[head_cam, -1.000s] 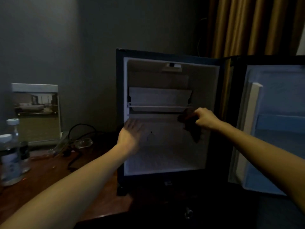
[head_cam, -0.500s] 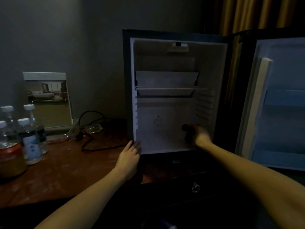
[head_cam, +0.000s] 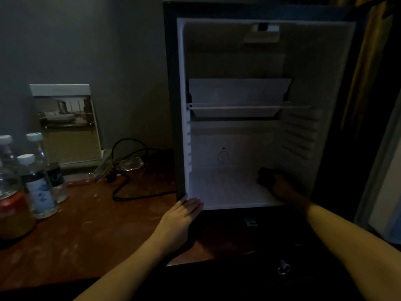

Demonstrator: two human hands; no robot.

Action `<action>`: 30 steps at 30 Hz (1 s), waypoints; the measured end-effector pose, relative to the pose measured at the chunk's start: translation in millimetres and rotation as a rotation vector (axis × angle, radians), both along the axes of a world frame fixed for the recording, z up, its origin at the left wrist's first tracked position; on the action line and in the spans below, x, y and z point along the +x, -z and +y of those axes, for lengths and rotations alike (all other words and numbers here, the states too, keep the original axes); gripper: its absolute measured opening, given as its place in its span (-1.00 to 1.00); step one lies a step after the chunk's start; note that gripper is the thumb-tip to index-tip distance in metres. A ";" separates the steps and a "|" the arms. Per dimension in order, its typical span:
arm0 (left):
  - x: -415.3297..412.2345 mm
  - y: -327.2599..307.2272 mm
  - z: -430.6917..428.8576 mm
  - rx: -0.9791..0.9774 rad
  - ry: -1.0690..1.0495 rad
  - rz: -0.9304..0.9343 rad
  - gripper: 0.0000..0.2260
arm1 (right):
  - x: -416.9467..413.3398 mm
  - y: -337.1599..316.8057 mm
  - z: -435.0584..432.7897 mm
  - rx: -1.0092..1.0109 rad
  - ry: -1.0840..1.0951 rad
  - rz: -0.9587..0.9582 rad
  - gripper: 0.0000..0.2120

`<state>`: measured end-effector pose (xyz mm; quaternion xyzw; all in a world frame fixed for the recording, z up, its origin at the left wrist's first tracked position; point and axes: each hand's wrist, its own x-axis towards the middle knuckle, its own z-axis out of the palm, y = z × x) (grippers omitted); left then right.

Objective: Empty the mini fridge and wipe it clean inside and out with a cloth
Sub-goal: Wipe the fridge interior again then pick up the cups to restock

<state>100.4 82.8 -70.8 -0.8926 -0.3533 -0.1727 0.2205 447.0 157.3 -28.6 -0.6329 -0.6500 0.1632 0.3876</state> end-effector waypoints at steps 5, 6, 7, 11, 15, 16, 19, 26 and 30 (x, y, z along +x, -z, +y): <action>-0.9 0.6 1.9 0.017 0.018 -0.071 -0.50 | -45.3 -5.6 26.2 -0.044 -0.178 -0.027 -0.58; -0.9 1.0 1.9 0.001 0.012 -0.080 -0.49 | -60.6 -6.2 28.0 -0.065 -0.195 -0.017 -0.56; -1.5 1.6 2.0 -0.009 0.009 -0.083 -0.48 | -75.2 -7.0 29.0 -0.077 -0.224 -0.015 -0.54; -0.6 0.3 0.3 -0.006 0.021 -0.120 -0.53 | -125.8 -3.7 12.9 -0.080 -0.445 -0.131 -0.56; 1.8 -1.2 -4.4 0.027 0.016 -0.143 -0.55 | -128.3 11.5 -32.1 0.051 -0.658 -0.243 -0.60; 0.8 -1.1 -5.3 0.049 0.015 -0.137 -0.56 | -118.1 13.6 -40.8 0.053 -0.676 -0.215 -0.61; -0.9 0.0 -7.0 0.097 0.029 -0.117 -0.55 | -72.4 12.0 -56.5 0.036 -0.645 -0.161 -0.61; 2.2 3.5 -3.0 0.085 0.023 -0.147 -0.47 | 17.2 7.4 12.1 -0.037 -0.140 -0.119 -0.54; 1.4 5.4 -1.5 0.091 0.049 -0.193 -0.63 | -20.1 5.1 49.5 -0.010 -0.132 -0.160 -0.53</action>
